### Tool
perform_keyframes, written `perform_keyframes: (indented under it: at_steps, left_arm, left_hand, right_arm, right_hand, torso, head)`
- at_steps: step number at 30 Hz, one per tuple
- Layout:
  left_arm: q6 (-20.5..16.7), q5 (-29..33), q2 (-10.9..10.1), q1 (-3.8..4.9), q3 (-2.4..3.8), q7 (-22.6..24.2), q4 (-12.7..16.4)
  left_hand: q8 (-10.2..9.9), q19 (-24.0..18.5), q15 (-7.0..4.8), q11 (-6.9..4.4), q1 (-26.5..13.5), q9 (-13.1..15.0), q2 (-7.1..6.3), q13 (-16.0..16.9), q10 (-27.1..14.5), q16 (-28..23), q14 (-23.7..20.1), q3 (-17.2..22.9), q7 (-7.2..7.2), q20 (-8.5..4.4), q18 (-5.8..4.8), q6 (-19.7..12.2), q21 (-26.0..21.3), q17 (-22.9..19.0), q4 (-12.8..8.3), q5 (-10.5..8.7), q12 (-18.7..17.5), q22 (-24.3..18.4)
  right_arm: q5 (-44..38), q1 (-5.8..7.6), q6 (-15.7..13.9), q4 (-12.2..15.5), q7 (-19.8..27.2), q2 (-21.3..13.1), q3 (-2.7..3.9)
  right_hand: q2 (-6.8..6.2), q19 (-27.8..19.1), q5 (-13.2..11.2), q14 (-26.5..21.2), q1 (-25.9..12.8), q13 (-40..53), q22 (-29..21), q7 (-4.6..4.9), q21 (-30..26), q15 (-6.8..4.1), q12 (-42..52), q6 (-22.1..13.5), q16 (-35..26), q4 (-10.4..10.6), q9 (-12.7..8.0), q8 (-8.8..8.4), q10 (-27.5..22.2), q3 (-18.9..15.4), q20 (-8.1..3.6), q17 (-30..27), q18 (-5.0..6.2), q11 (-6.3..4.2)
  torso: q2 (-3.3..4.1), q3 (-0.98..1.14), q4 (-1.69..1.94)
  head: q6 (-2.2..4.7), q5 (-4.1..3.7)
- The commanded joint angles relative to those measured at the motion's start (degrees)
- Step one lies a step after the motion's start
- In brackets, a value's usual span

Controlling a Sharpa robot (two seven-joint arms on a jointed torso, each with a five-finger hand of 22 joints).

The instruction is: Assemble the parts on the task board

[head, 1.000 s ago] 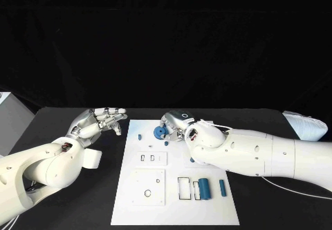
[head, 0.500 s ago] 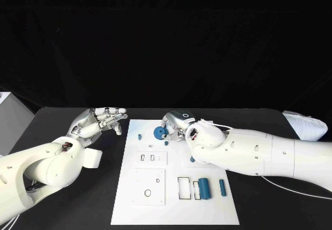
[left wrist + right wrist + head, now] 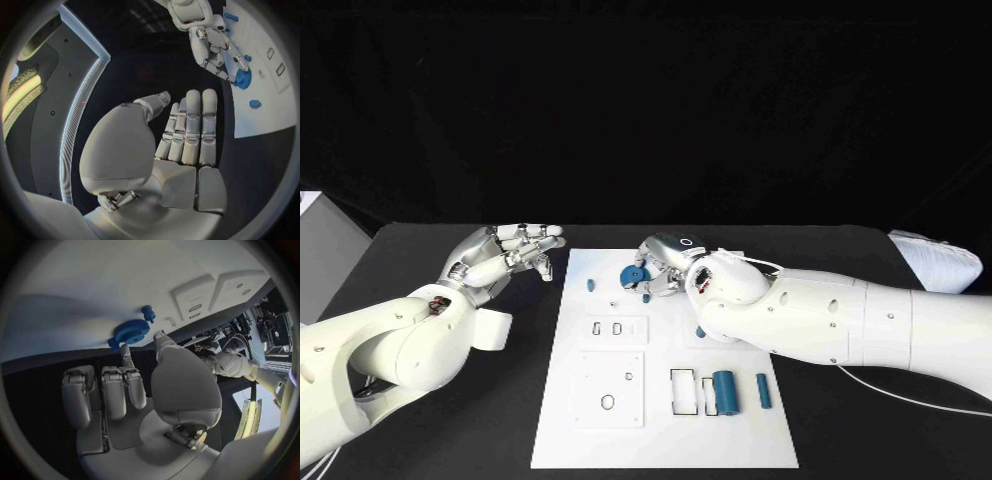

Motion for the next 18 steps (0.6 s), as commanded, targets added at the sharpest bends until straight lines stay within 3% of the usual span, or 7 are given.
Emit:
perform_keyframes:
  at_steps: [1, 5, 8, 15, 18]
  left_arm:
    - [0.95, 0.19, 0.12, 0.06, 0.05, 0.22, 0.07]
    - [0.96, 0.19, 0.12, 0.06, 0.05, 0.23, 0.04]
    - [0.99, 0.19, 0.11, 0.06, 0.05, 0.25, -0.03]
    - [0.95, 0.19, -0.06, 0.06, 0.04, 0.33, -0.59]
    - [0.99, 0.19, -0.01, 0.05, 0.04, 0.35, -0.86]
  left_hand:
    - [0.32, -0.55, -0.04, 0.19, -0.27, 0.09, 0.30, 0.07, -0.08, 0.20, -0.50, 0.34, 0.01, -0.02, 0.87, -0.46, 0.34, 0.05, -0.11, -0.30, -0.13, 0.05]
    - [0.32, -0.55, -0.04, 0.19, -0.27, 0.09, 0.30, 0.07, -0.08, 0.20, -0.50, 0.34, 0.01, -0.02, 0.87, -0.46, 0.34, 0.05, -0.11, -0.30, -0.13, 0.05]
    - [0.32, -0.55, -0.04, 0.19, -0.27, 0.09, 0.30, 0.07, -0.08, 0.20, -0.50, 0.34, 0.01, -0.02, 0.87, -0.46, 0.34, 0.05, -0.11, -0.30, -0.13, 0.05]
    - [0.32, -0.55, -0.04, 0.19, -0.27, 0.09, 0.30, 0.07, -0.08, 0.20, -0.50, 0.34, 0.01, -0.02, 0.87, -0.46, 0.34, 0.05, -0.11, -0.30, -0.13, 0.05]
    - [0.32, -0.55, -0.04, 0.19, -0.27, 0.09, 0.30, 0.07, -0.08, 0.20, -0.50, 0.34, 0.01, -0.02, 0.87, -0.46, 0.34, 0.05, -0.11, -0.30, -0.13, 0.05]
  right_arm:
    - [1.47, -0.04, 1.79, 0.00, 1.32, 0.05, -0.05]
    - [1.63, -0.05, 0.33, 0.40, 1.49, -0.51, -0.07]
    - [1.93, -0.05, -2.43, 1.41, 2.12, -1.81, -0.06]
    - [7.74, 0.60, -10.29, 5.91, 7.90, -7.74, 0.41]
    - [12.91, 1.29, -10.43, 7.41, 11.71, -10.24, 0.53]
  right_hand:
    - [0.14, 5.68, 0.26, 5.03, -0.45, 15.09, 14.58, 0.06, -0.19, 0.36, 0.20, -0.32, 0.24, -0.04, -0.03, -0.13, 6.10, -0.25, 0.43, 10.63, -0.64, 0.31]
    - [0.57, 5.70, 0.62, 5.04, -0.38, 15.09, 14.61, 0.03, -0.16, 0.35, 0.20, -0.15, 0.25, -0.08, 0.00, -0.10, 6.10, -0.02, 0.43, 10.65, -0.65, 0.29]
    - [0.94, 5.77, 1.33, 5.06, 0.32, 15.09, 14.71, -0.06, -0.06, 0.29, 0.20, 0.14, 0.27, -0.19, 0.03, -0.07, 6.10, 0.63, 0.40, 10.74, -0.68, 0.21]
    - [0.41, 5.58, 1.73, 4.98, 2.27, 15.09, 14.42, 0.11, -0.35, 0.34, 0.20, -0.28, 0.19, -0.28, -0.11, -0.51, 6.10, 1.20, 0.40, 10.43, -0.59, 0.32]
    - [0.48, 5.32, 1.54, 4.91, 3.21, 15.04, 14.04, 0.19, -0.73, 0.41, 0.15, -0.43, 0.11, -0.33, -0.16, -0.68, 6.05, 1.50, 0.46, 10.14, -0.47, 0.40]
  torso:
    - [0.00, -0.02, -0.06]
    - [-0.02, 0.01, -0.01]
    - [-0.07, 0.04, -0.02]
    - [-0.15, 0.15, -0.57]
    - [-0.26, 0.29, -0.87]
  head:
    - [-0.06, -0.02]
    - [-0.03, -0.05]
    - [0.05, -0.10]
    - [0.41, 0.08]
    - [0.69, 0.00]
